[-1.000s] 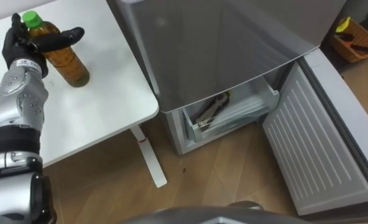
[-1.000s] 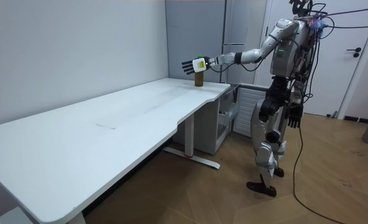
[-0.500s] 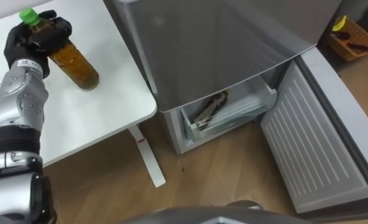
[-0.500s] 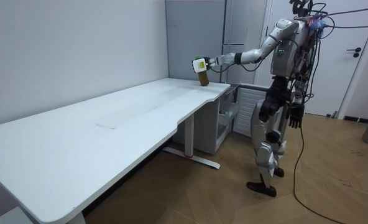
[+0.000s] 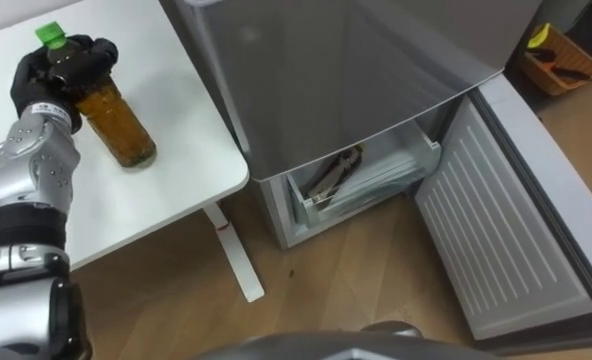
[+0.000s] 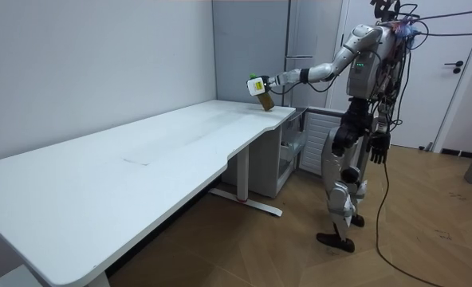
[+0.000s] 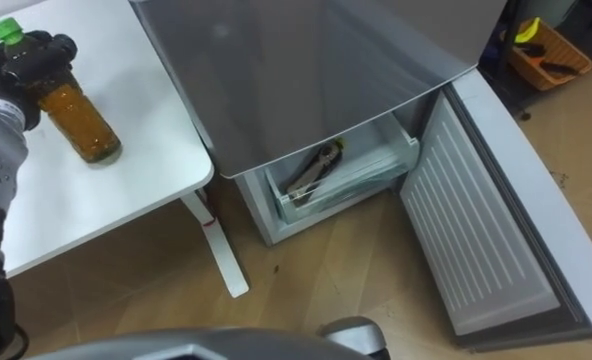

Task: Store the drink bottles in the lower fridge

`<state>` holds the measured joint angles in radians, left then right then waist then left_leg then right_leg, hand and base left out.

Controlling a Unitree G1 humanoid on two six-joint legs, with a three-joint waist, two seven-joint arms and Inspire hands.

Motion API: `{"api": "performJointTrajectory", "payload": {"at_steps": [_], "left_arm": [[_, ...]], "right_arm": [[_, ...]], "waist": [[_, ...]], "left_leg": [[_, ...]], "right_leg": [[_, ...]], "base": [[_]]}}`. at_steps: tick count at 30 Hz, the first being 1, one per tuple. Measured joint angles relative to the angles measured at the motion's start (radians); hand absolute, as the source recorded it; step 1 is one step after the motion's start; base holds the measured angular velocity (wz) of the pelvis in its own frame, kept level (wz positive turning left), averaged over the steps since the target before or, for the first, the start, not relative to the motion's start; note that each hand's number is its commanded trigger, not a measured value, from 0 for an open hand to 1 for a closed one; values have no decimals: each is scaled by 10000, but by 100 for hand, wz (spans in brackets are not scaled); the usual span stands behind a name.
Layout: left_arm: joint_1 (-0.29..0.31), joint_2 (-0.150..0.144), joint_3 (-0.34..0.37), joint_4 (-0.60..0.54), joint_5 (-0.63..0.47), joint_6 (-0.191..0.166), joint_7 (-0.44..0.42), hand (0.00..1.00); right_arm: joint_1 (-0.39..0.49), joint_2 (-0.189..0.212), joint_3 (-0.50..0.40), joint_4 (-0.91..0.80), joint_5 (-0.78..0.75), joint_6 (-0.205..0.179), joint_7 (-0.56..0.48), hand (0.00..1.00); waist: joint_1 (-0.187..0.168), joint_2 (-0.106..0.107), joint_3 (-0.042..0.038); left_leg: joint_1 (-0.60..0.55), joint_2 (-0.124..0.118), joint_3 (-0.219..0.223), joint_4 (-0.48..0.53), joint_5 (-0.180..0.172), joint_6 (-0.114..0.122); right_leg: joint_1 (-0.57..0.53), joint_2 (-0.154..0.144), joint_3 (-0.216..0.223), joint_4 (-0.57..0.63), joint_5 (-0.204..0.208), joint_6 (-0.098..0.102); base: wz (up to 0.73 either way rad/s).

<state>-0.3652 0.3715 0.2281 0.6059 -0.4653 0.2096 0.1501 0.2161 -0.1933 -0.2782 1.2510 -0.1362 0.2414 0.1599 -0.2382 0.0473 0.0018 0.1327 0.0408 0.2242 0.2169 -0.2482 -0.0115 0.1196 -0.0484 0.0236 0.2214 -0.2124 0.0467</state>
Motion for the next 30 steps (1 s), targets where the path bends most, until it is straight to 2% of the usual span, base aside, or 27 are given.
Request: {"api": "performJointTrajectory", "payload": {"at_steps": [7, 10, 13, 15, 19, 21, 26, 30], "left_arm": [[2, -102, -219, -365, -46, 0, 206, 100], [55, -134, -230, -699, -137, 0, 357, 100], [92, -242, -286, -1059, -47, 0, 396, 100], [262, -495, -332, -1617, 16, 0, 451, 100], [519, -711, -486, -2361, 13, 25, 465, 100], [779, -837, -489, -3334, 15, 160, 409, 100], [1157, -916, -651, -5164, -122, 174, 359, 100], [1631, -940, -760, -6093, -114, 202, 343, 100]], "right_arm": [[-244, 7, 133, 126, 103, -5, -45, 0], [-354, 12, 195, 153, 130, -9, -50, 0], [-384, 18, 217, 39, 105, -7, -58, 0], [-357, 16, 230, -66, 107, -9, -103, 0], [-582, 25, 611, -53, 42, -6, -127, 0], [-644, 46, 607, -114, 15, -4, -13, 0], [-777, 46, 997, -85, 290, 6, -30, 0], [-897, 48, 1025, -43, 304, 16, -75, 0]], "waist": [[8, -30, -14], [19, -96, -13], [51, -174, -46], [238, -224, -56], [316, -250, -65], [421, -252, -65], [545, -240, -50], [559, -105, 23]], "left_leg": [[-24, 1, 5, -5, 3, -1], [-91, 1, -50, -6, 3, -1], [-82, -3, -137, 25, 5, 0], [-27, -3, -136, 22, 5, 0], [-48, -13, -256, 42, 5, 0], [-101, -15, -390, 63, 14, -4], [-168, -24, -760, 164, 36, -26], [-182, -33, -920, 199, 53, -54]], "right_leg": [[-64, 4, 0, -4, 4, -6], [-80, 4, -30, -7, 4, -7], [-72, -9, -121, -11, 5, -7], [-24, -11, -155, -14, 5, -7], [31, -26, -287, -31, 9, -11], [34, -34, -405, -34, 9, -11], [255, -58, -822, -203, 10, -15], [383, -55, -995, -284, 6, -19]], "base": [[0], [3], [7], [0], [8], [11], [21], [15]]}}
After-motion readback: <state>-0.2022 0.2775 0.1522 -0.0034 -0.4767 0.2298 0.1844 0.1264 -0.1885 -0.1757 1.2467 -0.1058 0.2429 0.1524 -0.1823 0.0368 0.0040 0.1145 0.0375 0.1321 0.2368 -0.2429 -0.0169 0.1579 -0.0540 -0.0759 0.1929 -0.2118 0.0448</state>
